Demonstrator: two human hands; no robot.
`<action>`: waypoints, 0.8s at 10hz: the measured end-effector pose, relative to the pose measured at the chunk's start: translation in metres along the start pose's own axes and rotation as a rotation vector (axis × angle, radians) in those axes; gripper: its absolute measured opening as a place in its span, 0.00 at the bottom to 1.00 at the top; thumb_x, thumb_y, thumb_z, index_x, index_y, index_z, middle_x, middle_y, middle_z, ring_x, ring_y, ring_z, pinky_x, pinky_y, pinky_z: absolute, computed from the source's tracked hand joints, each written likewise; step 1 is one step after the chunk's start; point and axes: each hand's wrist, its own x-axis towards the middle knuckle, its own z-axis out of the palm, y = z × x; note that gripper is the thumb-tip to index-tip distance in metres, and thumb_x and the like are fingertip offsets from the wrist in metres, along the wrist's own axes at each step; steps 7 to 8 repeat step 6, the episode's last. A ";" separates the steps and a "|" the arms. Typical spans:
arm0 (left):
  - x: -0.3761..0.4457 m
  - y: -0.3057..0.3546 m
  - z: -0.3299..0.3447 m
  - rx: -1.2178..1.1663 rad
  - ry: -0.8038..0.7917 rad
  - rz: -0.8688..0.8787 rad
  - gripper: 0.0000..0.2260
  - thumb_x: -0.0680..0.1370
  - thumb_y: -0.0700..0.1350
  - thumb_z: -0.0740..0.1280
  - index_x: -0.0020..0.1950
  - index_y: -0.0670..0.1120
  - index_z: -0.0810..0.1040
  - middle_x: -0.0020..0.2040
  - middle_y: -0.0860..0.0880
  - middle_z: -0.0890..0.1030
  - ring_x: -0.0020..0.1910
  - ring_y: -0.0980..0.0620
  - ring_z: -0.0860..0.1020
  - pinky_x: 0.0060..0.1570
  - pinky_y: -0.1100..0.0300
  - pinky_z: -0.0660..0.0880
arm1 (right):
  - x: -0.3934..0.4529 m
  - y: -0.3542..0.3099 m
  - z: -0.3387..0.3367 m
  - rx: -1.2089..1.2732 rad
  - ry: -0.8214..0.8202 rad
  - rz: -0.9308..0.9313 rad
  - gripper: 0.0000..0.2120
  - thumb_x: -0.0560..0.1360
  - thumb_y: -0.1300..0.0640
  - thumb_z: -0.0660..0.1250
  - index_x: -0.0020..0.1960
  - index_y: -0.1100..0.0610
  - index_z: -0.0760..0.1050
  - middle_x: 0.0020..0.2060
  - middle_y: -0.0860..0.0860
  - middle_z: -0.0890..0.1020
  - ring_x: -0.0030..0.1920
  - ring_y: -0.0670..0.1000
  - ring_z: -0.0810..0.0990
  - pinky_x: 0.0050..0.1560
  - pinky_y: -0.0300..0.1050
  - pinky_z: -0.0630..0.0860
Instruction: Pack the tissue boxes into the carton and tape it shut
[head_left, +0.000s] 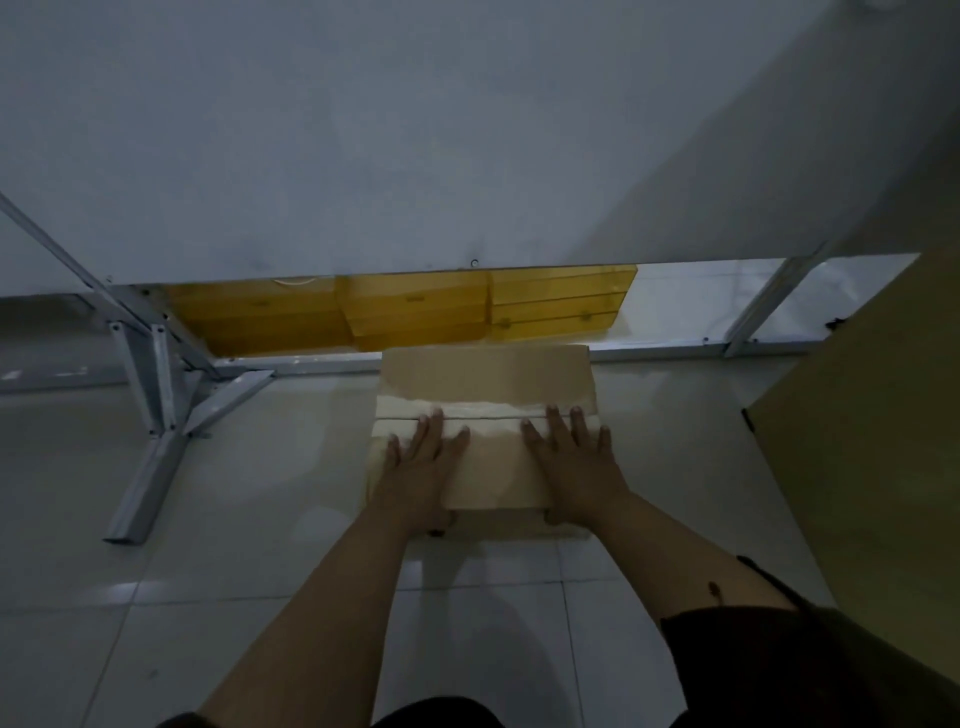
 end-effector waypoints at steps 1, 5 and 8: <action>0.013 0.000 -0.008 -0.018 0.063 -0.043 0.41 0.75 0.48 0.69 0.79 0.51 0.46 0.80 0.44 0.41 0.79 0.44 0.44 0.74 0.44 0.52 | 0.016 -0.001 -0.008 0.019 0.080 0.039 0.50 0.66 0.48 0.75 0.78 0.50 0.47 0.77 0.61 0.49 0.77 0.64 0.49 0.71 0.65 0.56; 0.046 -0.006 -0.017 -0.093 0.118 -0.060 0.35 0.75 0.45 0.69 0.78 0.49 0.55 0.79 0.43 0.50 0.78 0.43 0.53 0.73 0.47 0.60 | 0.048 0.003 -0.017 0.080 0.146 0.107 0.41 0.69 0.52 0.70 0.76 0.52 0.54 0.70 0.59 0.62 0.70 0.62 0.63 0.65 0.56 0.65; 0.040 -0.007 -0.041 -0.253 0.108 -0.092 0.32 0.74 0.45 0.71 0.76 0.50 0.63 0.79 0.46 0.54 0.77 0.46 0.57 0.72 0.53 0.62 | 0.038 0.004 -0.041 0.250 0.066 0.109 0.43 0.67 0.47 0.73 0.76 0.49 0.55 0.72 0.57 0.63 0.70 0.61 0.64 0.65 0.56 0.68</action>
